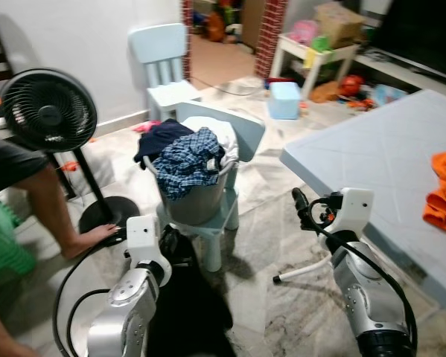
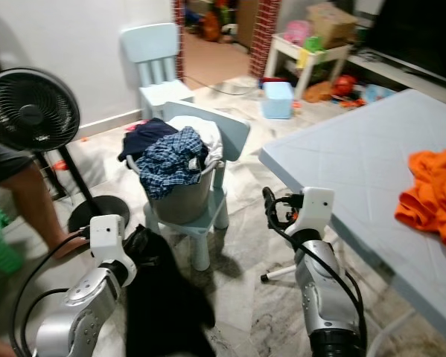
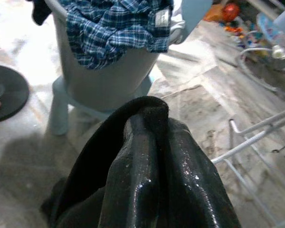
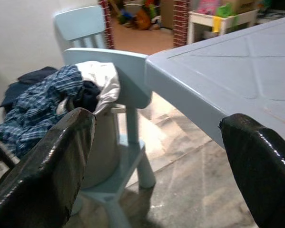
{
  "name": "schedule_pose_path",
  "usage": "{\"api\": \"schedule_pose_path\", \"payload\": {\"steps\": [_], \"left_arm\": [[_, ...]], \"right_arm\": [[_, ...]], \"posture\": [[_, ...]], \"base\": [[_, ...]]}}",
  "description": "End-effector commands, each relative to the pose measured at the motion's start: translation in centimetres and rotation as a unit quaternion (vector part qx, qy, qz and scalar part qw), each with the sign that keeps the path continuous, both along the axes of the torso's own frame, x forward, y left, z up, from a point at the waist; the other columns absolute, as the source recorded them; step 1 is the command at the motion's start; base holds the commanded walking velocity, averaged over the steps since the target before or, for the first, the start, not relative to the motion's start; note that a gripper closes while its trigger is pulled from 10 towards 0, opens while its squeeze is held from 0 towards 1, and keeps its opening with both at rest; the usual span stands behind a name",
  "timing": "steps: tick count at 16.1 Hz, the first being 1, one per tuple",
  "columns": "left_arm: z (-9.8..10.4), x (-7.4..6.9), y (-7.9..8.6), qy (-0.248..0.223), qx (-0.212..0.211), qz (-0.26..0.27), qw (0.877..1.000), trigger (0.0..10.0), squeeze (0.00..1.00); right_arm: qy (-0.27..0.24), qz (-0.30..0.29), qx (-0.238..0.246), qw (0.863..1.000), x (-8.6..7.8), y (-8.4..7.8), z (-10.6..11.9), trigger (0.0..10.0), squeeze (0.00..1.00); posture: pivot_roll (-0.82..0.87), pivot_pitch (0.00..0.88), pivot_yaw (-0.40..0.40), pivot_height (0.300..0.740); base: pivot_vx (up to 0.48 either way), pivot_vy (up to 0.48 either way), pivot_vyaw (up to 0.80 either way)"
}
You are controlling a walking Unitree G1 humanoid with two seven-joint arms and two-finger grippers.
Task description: Hang hanger
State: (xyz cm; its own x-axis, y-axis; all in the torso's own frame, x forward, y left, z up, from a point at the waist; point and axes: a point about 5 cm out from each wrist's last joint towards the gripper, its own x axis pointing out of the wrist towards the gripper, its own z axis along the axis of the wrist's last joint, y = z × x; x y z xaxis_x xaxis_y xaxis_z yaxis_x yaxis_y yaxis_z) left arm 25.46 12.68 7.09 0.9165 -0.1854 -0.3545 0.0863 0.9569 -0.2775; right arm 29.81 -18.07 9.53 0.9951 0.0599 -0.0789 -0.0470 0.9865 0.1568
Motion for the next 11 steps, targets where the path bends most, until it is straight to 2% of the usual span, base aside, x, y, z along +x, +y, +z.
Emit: {"api": "schedule_pose_path", "payload": {"steps": [1, 11], "left_arm": [[0.54, 0.31, 0.26, -0.012, 0.002, 0.006, 1.0, 10.0, 0.0], [0.45, 0.51, -0.06, -0.008, -0.003, 0.001, 1.0, 10.0, 0.0]], "right_arm": [[-0.002, 0.005, 0.005, 1.0, 0.19, 0.39, 0.3, 10.0, 0.0], [0.001, 0.005, -0.003, 1.0, 0.04, 0.01, 0.16, 10.0, 0.0]], "posture": [[-0.04, 0.0, -0.052, 0.74], [-0.05, 0.0, -0.051, 0.74]], "base": [[0.0, 0.296, 0.0], [0.0, 0.302, 0.0]]}}
